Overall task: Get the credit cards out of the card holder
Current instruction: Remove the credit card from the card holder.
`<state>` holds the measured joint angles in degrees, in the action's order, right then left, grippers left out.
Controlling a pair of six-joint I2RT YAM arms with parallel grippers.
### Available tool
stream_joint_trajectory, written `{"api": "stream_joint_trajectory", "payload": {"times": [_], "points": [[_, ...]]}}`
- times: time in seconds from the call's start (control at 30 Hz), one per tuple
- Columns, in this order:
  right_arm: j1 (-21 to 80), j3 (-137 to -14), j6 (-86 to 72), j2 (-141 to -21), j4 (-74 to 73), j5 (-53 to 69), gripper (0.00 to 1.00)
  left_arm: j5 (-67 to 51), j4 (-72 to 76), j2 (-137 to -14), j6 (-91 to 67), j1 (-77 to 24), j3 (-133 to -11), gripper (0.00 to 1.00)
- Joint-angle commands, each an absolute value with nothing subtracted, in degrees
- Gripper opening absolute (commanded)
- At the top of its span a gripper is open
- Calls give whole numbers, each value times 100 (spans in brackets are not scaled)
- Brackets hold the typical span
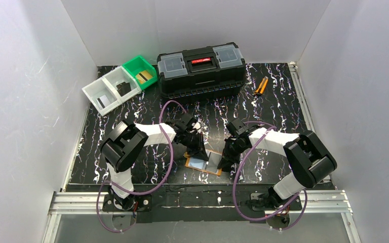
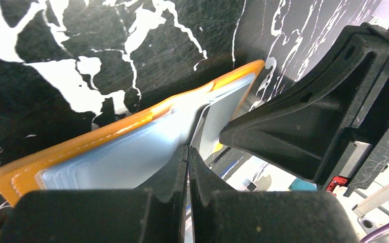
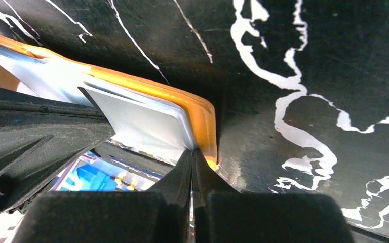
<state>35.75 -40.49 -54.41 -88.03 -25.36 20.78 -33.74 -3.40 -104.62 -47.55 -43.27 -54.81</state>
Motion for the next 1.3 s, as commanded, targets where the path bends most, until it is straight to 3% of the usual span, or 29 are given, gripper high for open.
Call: {"api": "stream_joint_trajectory", "payload": {"times": [0.0,1.03,1.27], "points": [[3637,-3811,-5466,-9014,-2287,1056,1,-3409,-875,-10330,-4502,-4120,-5363,0],[3639,-3916,-5415,-9120,-2314,1085,1,-3670,-677,-10128,-4352,-3778,-5092,0],[3638,-4058,-5358,-9200,-2368,1097,1,-3708,-582,-10280,-4399,-3786,-5050,21]]}}
